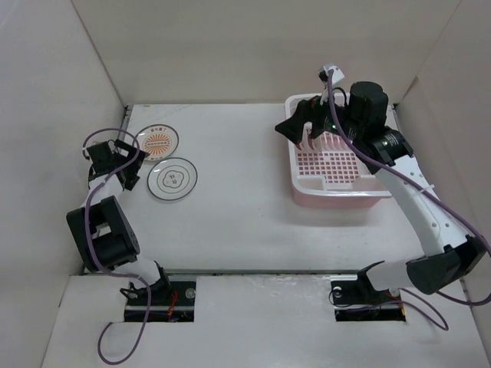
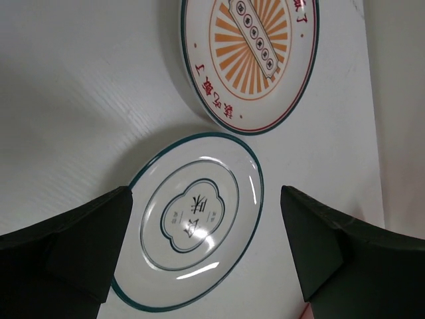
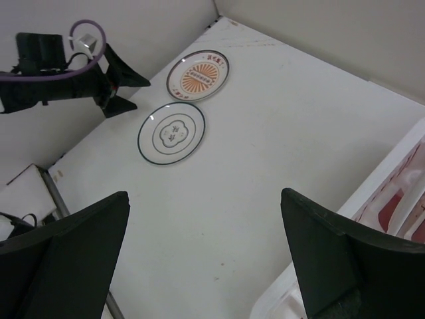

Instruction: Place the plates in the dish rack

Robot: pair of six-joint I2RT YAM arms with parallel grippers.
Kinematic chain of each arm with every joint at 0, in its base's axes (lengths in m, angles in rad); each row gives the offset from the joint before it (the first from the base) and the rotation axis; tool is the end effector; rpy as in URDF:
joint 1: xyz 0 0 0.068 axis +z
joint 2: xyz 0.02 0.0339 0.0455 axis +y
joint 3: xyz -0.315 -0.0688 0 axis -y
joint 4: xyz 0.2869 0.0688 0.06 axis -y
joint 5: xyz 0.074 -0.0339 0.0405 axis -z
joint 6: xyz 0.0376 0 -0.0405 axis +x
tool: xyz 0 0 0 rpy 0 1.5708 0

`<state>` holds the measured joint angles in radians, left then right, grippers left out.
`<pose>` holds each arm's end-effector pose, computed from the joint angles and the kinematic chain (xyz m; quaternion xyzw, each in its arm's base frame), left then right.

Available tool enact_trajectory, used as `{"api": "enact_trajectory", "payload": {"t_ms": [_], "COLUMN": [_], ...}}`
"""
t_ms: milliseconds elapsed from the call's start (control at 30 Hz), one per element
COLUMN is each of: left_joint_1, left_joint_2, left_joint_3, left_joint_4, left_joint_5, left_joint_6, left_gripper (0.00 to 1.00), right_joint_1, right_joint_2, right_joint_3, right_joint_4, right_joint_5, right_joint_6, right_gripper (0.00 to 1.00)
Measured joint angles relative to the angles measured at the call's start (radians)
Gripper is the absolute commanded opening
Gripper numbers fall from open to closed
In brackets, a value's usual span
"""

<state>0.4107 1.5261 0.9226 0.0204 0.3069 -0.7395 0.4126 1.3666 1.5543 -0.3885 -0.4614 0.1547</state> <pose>0.3418 0.1365 0.2543 -0.4125 0.7696 -0.2094 0.4401 0.2977 0.1486 0.5130 -0.2404 0.7290 0.3424 0.5417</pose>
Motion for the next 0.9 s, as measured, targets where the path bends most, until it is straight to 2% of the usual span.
{"api": "enact_trajectory", "payload": {"t_ms": [433,500,567,667,767,900], "left_joint_1": [-0.003,-0.005,-0.01,-0.024,-0.046,-0.064], "left_joint_2": [0.238,0.264,0.29,0.326,0.357,0.388], "left_joint_3": [0.124,0.143,0.16,0.179,0.191,0.212], "left_joint_4": [0.1,0.112,0.119,0.126,0.133,0.14], "left_joint_5": [-0.043,-0.047,-0.051,-0.057,-0.061,-0.066], "left_joint_6": [-0.002,-0.002,-0.003,-0.007,-0.013,-0.019], "left_gripper": [0.82,0.77,0.77,0.67,0.67,0.61], "right_joint_1": [0.06,0.067,0.068,0.072,0.072,0.072], "right_joint_2": [-0.029,-0.032,-0.033,-0.034,-0.036,-0.036], "right_joint_3": [0.055,0.075,0.093,0.111,0.113,0.115], "right_joint_4": [-0.005,-0.004,-0.004,-0.004,-0.005,-0.007], "right_joint_5": [-0.028,-0.035,-0.039,-0.042,-0.042,-0.044], "right_joint_6": [0.0,0.0,0.0,0.0,0.0,0.0], "right_gripper": [1.0,1.0,1.0,1.0,1.0,1.0]}}
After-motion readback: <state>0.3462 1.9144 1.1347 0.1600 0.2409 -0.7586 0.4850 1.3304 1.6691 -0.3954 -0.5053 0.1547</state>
